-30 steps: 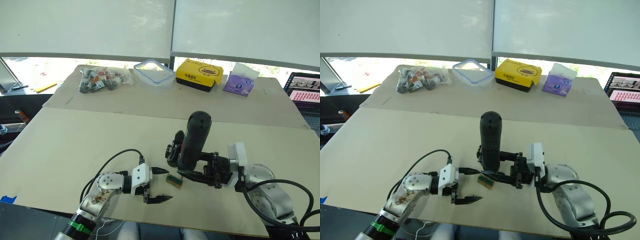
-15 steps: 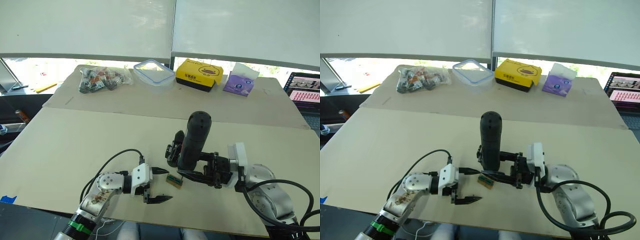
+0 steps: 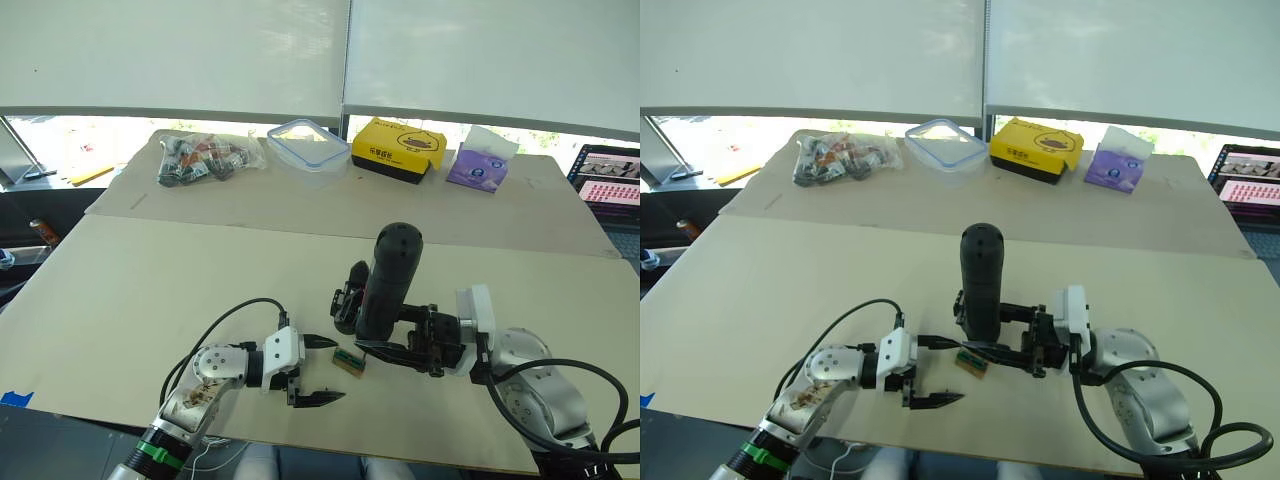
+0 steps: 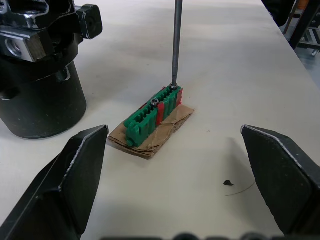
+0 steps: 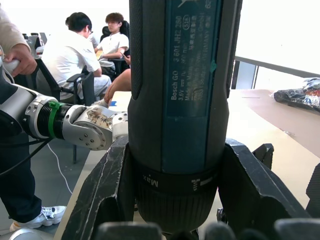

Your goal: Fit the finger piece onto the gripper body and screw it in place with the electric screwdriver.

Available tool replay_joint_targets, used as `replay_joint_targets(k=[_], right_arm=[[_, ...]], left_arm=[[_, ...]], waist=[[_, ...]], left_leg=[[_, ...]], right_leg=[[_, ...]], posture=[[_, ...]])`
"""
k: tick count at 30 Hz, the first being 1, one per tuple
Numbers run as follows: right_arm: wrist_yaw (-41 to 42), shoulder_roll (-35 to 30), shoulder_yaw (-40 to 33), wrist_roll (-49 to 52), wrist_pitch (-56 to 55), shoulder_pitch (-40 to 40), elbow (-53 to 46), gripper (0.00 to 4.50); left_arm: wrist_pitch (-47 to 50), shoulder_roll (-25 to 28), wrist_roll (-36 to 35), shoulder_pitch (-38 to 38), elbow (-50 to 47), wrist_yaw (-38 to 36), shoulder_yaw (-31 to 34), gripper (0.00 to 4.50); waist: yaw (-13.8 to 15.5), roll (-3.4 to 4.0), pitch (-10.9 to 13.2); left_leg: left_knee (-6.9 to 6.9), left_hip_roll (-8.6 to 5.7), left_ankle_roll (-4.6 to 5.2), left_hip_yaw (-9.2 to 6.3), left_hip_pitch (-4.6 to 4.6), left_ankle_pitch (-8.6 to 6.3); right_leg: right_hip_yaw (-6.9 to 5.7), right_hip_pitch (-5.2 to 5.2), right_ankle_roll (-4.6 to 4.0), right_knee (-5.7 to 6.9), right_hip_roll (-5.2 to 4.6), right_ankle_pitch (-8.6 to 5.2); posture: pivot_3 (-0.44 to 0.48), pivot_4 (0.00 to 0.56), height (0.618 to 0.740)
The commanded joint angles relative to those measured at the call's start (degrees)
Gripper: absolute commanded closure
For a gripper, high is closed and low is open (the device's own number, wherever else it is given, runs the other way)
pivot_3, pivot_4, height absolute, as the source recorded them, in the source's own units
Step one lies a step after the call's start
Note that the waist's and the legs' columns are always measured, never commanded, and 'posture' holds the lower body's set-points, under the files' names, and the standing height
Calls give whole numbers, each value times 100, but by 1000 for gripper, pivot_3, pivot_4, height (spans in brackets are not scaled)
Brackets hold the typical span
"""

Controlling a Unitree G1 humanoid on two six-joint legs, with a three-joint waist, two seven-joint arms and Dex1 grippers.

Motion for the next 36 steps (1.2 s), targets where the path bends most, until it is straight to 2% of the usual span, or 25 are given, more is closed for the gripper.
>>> replay_joint_targets(k=[1,20,36], right_arm=[[0,-29,-127,143,-98,-31,-205,2594],[20,-33,-84,111,-103,41,-183,2594],[25,33,51,-11,-144,-8,-133,2594]], left_arm=[[87,-2,114,170,131,-42,-260,0],[-59,-35,133,113,377,-89,-248,0],[78,-1,108,142,161,-58,-250,0]], waist=[[0,0,0],[1,0,0],[-1,0,0]], left_leg=[[0,0,0,0,0,0],[0,0,0,0,0,0],[0,0,0,0,0,0]], right_leg=[[0,0,0,0,0,0],[0,0,0,0,0,0],[0,0,0,0,0,0]], posture=[[0,150,740],[0,150,740],[0,150,740]])
